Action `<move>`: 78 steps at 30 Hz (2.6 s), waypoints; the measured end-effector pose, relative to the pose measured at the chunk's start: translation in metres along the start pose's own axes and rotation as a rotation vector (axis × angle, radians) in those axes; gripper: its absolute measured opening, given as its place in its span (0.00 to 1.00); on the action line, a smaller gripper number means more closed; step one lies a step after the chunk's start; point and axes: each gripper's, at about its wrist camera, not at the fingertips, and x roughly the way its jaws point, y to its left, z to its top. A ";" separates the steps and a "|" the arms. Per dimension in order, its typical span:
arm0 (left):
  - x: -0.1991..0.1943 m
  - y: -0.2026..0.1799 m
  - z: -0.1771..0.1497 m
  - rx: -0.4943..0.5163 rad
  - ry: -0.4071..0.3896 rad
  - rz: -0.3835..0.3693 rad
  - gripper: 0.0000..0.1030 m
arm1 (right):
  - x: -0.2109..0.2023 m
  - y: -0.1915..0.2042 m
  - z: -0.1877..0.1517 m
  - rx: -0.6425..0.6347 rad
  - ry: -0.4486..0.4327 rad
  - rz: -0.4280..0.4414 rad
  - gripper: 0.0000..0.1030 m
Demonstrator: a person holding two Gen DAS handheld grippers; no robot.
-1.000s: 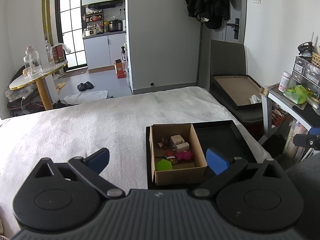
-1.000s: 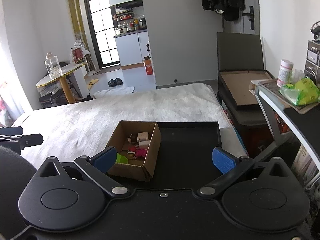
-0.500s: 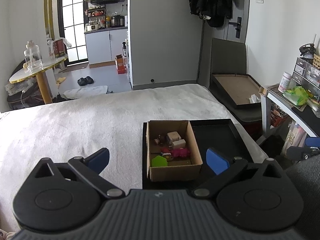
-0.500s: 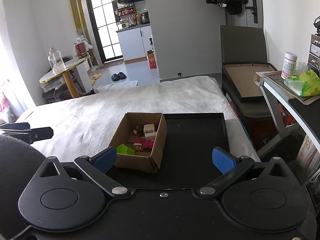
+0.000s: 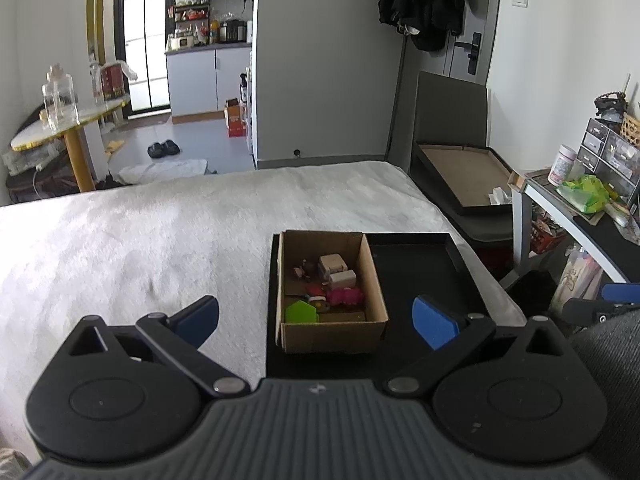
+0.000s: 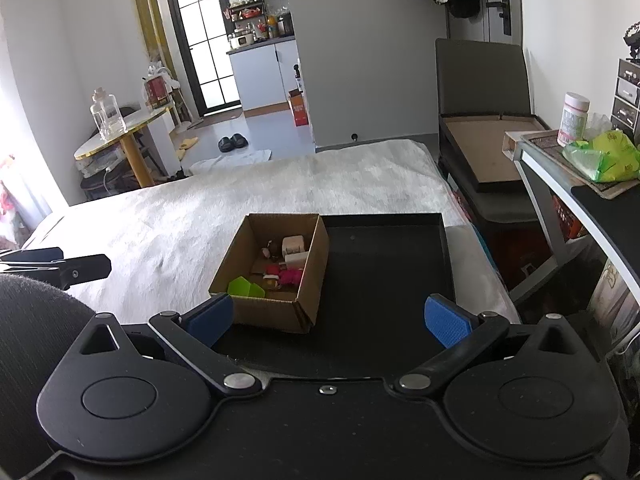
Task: Organize rigid objects
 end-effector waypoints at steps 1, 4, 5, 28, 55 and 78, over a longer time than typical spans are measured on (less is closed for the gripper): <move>0.000 0.001 0.000 -0.004 0.002 -0.004 0.99 | 0.000 0.000 0.000 0.001 0.003 0.001 1.00; 0.001 0.001 0.000 -0.007 0.007 -0.008 0.99 | 0.000 -0.001 0.000 0.004 0.012 0.003 1.00; 0.001 0.001 0.000 -0.008 0.009 -0.009 0.99 | 0.000 -0.001 0.000 0.006 0.014 0.004 1.00; 0.010 0.007 -0.002 -0.038 0.061 -0.035 0.99 | 0.000 0.001 0.000 -0.007 0.031 0.005 1.00; 0.008 0.009 -0.003 -0.018 0.057 -0.020 0.99 | -0.002 0.002 0.001 -0.015 0.024 0.007 1.00; 0.006 0.005 -0.001 -0.008 0.064 -0.005 0.99 | -0.002 0.003 0.002 -0.012 0.028 0.011 1.00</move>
